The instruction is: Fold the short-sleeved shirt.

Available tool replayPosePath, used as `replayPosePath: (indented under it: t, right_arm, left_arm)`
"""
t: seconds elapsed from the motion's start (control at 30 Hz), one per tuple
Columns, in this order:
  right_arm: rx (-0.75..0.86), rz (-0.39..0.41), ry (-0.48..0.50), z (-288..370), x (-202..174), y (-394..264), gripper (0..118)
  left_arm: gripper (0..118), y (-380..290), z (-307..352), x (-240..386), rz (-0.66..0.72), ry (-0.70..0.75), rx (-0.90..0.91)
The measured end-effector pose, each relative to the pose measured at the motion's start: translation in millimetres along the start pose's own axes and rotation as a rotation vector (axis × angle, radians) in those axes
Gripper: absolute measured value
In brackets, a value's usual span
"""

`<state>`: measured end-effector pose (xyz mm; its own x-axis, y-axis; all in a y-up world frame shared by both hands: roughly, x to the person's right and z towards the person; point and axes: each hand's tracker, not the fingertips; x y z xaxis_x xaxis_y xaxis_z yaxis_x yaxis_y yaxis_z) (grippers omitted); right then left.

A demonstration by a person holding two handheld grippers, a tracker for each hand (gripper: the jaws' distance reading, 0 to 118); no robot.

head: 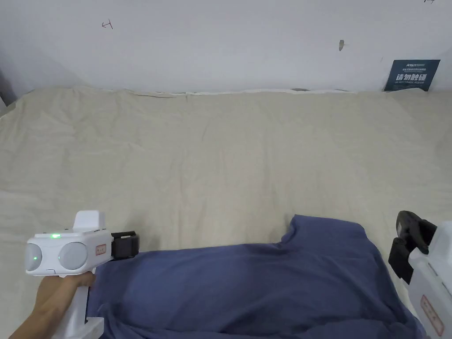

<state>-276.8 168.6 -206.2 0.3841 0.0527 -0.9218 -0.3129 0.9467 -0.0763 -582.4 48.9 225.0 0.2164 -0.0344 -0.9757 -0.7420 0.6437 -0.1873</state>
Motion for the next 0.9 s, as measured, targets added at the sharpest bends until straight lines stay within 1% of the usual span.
replayPosePath:
  t: [0.1, 0.13, 0.17, 0.2, 0.23, 0.27, 0.3, 0.33, 0.37, 0.4, 0.47, 0.53, 0.57, 0.6, 0.63, 0.67, 0.7, 0.73, 0.8, 0.87, 0.9]
  right_arm:
    - [-0.028, 0.003, -0.009, -14.3, 3.0, -3.7, 2]
    - [-0.036, 0.005, -0.013, -18.3, 4.1, -6.2, 2]
    - [-0.045, 0.007, -0.016, -22.3, 5.3, -8.0, 2]
    - [-0.056, 0.010, -0.016, -26.1, 6.6, -9.3, 2]
    - [-0.066, 0.011, -0.017, -30.3, 8.0, -11.0, 2]
    - [-0.076, 0.010, -0.016, -33.0, 9.5, -13.6, 2]
    - [-0.089, 0.006, -0.012, -36.5, 11.2, -15.3, 2]
    - [-0.108, -0.007, -0.003, -42.0, 13.6, -17.3, 2]
    - [-0.127, -0.025, 0.003, -48.2, 16.0, -19.0, 2]
    - [-0.144, -0.045, 0.010, -54.3, 18.9, -21.5, 2]
    - [-0.193, -0.111, 0.026, -75.8, 26.1, -25.8, 6]
    - [-0.260, -0.157, 0.031, -100.7, 33.4, -30.9, 27]
    - [-0.311, -0.179, 0.038, -116.4, 37.5, -34.4, 42]
    - [-0.333, -0.183, 0.040, -130.8, 40.5, -38.9, 63]
    - [-0.370, -0.200, 0.027, -146.8, 43.6, -44.5, 80]
    - [-0.432, -0.195, 0.006, -163.1, 47.9, -51.5, 97]
    - [-0.490, -0.210, -0.004, -178.4, 50.4, -56.9, 109]
    - [-0.549, -0.237, -0.009, -194.2, 52.5, -63.1, 109]
    - [-0.586, -0.238, -0.009, -213.7, 53.8, -75.9, 107]
    - [-0.641, -0.163, -0.042, -232.4, 47.8, -86.6, 103]
    - [-0.659, -0.128, -0.037, -239.8, 44.3, -91.9, 101]
  left_arm:
    - [108, -5.2, -23.5, -3.7, 0.024, 0.028, -0.103]
    - [106, -8.0, -33.4, -4.8, 0.023, 0.038, -0.132]
    - [99, -10.8, -40.4, -5.4, 0.026, 0.045, -0.151]
    - [81, -13.1, -49.8, -7.6, 0.026, 0.047, -0.155]
    - [69, -16.1, -54.5, -7.2, 0.029, 0.039, -0.178]
    - [69, -19.0, -52.2, -5.8, 0.047, 0.011, -0.162]
    - [61, -19.2, -46.3, -3.0, 0.034, 0.039, -0.126]
    - [43, -18.9, -45.5, -2.5, 0.019, 0.021, -0.122]
    - [17, -18.6, -42.1, 0.8, -0.006, -0.006, -0.102]
    - [3, -18.7, -40.8, 4.4, -0.038, 0.005, -0.093]
    - [3, -19.6, -38.2, 7.9, -0.050, -0.006, -0.100]
    - [3, -19.2, -25.8, 10.0, -0.053, -0.003, -0.052]
    - [3, -18.0, -15.6, 11.1, -0.043, -0.018, -0.006]
    - [3, -16.1, -4.1, 10.0, -0.035, -0.030, 0.021]
    - [3, -14.4, 7.4, 10.6, -0.024, -0.053, 0.048]
    - [3, -13.1, 18.2, 11.8, -0.024, -0.075, 0.069]
    - [3, -12.4, 27.4, 13.1, -0.024, -0.090, 0.088]
    - [3, -10.0, 24.3, 10.2, -0.032, -0.096, 0.096]
    - [3, -8.5, 34.9, 12.1, -0.040, -0.100, 0.110]
    - [3, -6.4, 50.4, 14.6, -0.045, -0.109, 0.119]
    - [3, -6.0, 53.0, 14.8, -0.045, -0.115, 0.120]
